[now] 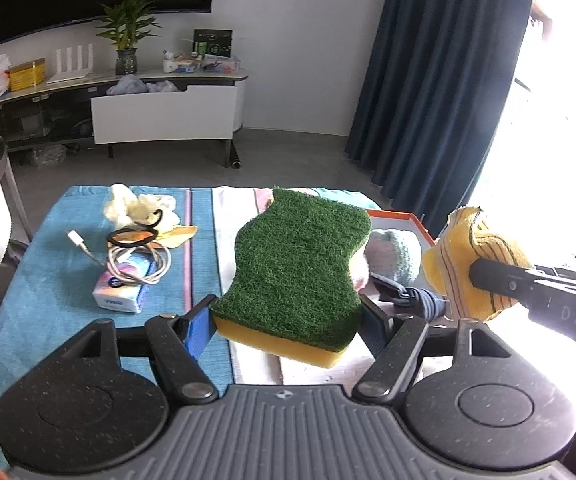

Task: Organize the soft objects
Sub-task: 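Carry the sponge and yellow knitted item together over the white box, then lower the sponge and yellow knit into the box and open both tools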

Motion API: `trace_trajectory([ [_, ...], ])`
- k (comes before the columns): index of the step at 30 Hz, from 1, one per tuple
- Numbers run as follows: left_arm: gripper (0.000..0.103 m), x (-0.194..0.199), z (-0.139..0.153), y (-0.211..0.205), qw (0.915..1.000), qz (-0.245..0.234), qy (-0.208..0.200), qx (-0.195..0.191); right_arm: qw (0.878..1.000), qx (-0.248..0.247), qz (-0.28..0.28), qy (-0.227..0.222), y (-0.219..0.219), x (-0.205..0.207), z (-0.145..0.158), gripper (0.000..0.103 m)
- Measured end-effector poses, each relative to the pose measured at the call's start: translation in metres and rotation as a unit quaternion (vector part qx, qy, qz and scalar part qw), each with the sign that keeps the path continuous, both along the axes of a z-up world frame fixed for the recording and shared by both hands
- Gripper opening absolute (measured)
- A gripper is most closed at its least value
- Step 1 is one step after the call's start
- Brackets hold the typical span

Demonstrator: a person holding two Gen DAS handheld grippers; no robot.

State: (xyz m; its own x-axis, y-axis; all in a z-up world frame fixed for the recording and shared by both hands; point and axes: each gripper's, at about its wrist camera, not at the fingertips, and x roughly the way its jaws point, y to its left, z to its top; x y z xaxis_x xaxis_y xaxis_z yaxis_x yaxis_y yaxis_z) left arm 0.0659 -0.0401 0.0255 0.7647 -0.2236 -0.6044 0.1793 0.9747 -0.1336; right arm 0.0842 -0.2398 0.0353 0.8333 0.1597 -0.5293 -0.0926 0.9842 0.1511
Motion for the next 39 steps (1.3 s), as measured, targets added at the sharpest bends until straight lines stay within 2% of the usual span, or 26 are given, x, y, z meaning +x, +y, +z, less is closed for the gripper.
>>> trace_trajectory([
  [24,0.074,0.016,-0.012,-0.036,0.9988,-0.047,0.015,0.007,0.999,0.006,-0.041,0.012,-0.031,0.009,-0.011,0.020],
  [39,0.074,0.027,-0.020,-0.049,0.9981,-0.055,0.026,0.009,0.998,0.009,-0.051,0.024,-0.036,0.020,-0.018,0.020],
])
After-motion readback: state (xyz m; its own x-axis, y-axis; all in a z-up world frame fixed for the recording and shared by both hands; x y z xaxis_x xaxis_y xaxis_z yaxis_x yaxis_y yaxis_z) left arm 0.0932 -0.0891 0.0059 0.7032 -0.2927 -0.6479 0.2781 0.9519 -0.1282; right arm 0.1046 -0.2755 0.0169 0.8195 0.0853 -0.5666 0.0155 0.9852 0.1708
